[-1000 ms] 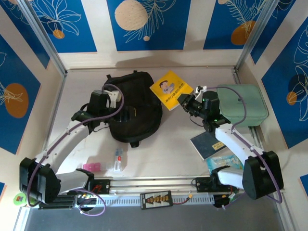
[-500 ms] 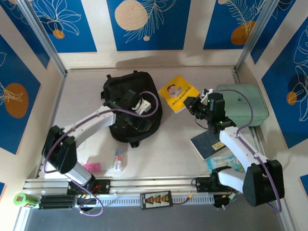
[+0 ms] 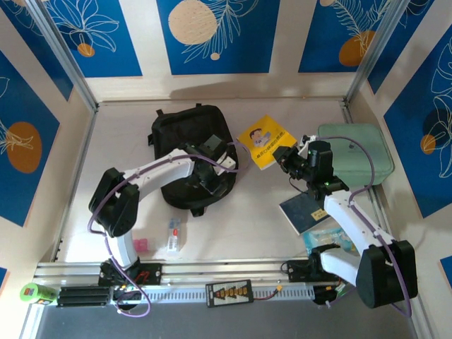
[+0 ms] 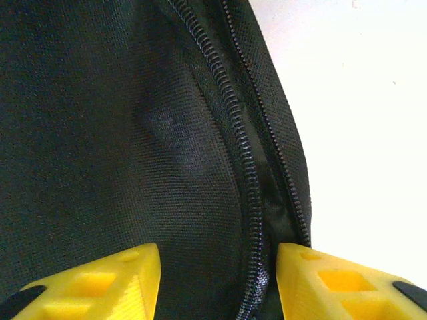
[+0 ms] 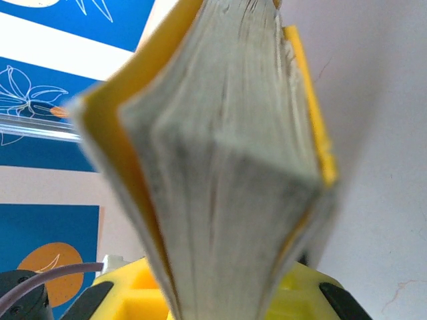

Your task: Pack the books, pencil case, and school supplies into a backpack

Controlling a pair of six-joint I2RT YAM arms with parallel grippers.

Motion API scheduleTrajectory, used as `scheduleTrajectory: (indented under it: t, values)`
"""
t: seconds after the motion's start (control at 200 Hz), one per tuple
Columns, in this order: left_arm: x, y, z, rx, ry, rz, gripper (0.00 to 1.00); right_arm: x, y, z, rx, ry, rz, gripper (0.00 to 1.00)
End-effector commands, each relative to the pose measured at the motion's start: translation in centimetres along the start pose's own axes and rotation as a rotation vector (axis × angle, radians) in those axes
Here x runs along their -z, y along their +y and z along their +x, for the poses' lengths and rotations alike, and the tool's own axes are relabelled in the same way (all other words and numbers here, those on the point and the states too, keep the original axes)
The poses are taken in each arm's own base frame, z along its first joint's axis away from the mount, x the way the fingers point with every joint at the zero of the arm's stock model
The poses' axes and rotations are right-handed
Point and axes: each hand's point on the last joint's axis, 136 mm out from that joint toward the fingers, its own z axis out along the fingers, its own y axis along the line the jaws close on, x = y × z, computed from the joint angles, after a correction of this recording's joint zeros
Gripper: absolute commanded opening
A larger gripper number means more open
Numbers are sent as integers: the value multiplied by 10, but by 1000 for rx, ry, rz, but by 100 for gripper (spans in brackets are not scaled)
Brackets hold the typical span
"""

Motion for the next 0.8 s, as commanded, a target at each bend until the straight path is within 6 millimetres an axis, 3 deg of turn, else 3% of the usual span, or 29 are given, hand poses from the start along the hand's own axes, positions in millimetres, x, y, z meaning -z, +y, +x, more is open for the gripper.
scheduleTrajectory:
  t: [0.0,0.21,0.37,0.555,0.66,0.795]
  values:
    - [-2,-11,8,-29,60,41,47,7,21,-9,39,-35,-78,9]
    - [-15,-23,20,-34,146,116,47,7,18,-7,34,-35,-79,9]
    - [-25,-3,18,-17,172,4,47,8,17,-8,34,-37,-78,9]
    - [-17,-1,1,-22,114,-13,31,8,15,-8,29,-39,-72,9]
    - [-4,-1,-8,-25,69,-13,17,9,13,-9,24,-46,-65,9]
    - [10,-14,-12,-45,39,54,0,12,9,-11,25,-60,-54,9]
